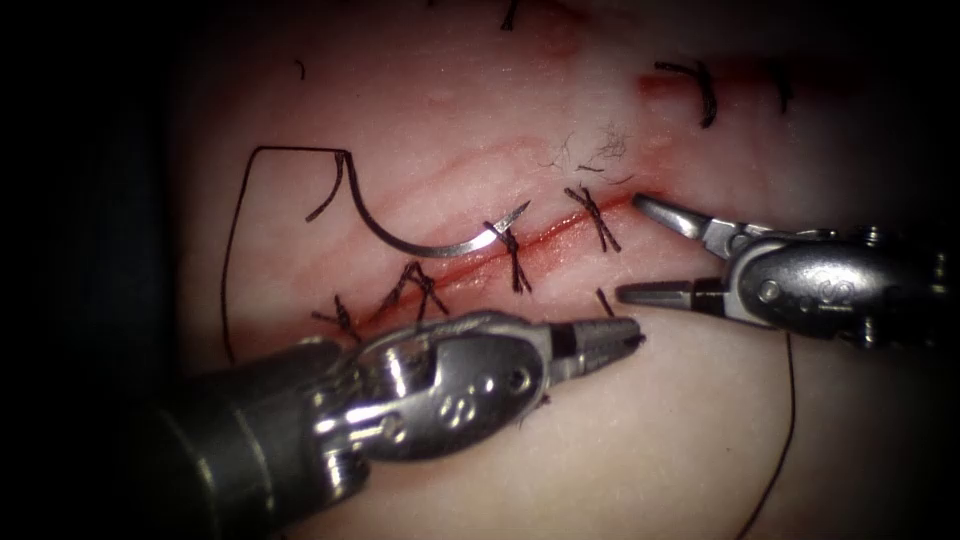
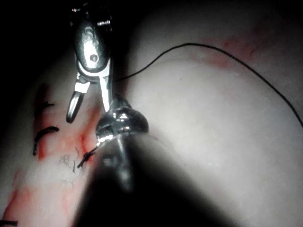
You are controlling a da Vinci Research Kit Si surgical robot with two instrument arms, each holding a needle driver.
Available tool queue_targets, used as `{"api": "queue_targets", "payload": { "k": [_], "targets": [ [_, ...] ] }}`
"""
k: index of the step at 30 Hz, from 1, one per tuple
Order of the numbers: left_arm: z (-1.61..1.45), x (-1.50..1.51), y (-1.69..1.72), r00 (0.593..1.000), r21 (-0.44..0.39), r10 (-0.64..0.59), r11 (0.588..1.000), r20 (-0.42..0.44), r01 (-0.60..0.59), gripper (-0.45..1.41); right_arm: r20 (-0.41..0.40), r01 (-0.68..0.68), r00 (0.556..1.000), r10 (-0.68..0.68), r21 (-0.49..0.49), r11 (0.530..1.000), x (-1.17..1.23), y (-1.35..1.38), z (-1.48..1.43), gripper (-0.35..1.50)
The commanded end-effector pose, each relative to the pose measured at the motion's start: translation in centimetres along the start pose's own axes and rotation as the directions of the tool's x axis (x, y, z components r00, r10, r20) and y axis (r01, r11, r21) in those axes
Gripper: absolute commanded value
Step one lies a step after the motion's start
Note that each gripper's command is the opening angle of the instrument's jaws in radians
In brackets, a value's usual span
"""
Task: Wound Closure
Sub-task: Use the right jaws to cut the suture.
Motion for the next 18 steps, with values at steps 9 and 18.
{"api": "queue_targets", "payload": {
  "k": [9, 18],
  "targets": [
    [0.73, -0.49, 0.49, 0.996, -0.142, -0.093, 0.986, -0.017, 0.09, -0.26, 0.101, -0.02, 0.994, 0.032, -0.12, 0.993, -0.55, 0.28, -0.5, 1.43],
    [0.75, -1.09, 0.53, 0.906, -0.064, -0.396, 0.911, 0.152, 0.408, 0.61, 0.097, -0.039, 0.994, 0.051, -0.117, 0.992, -0.46, 0.22, -0.41, 1.43]
  ]
}}
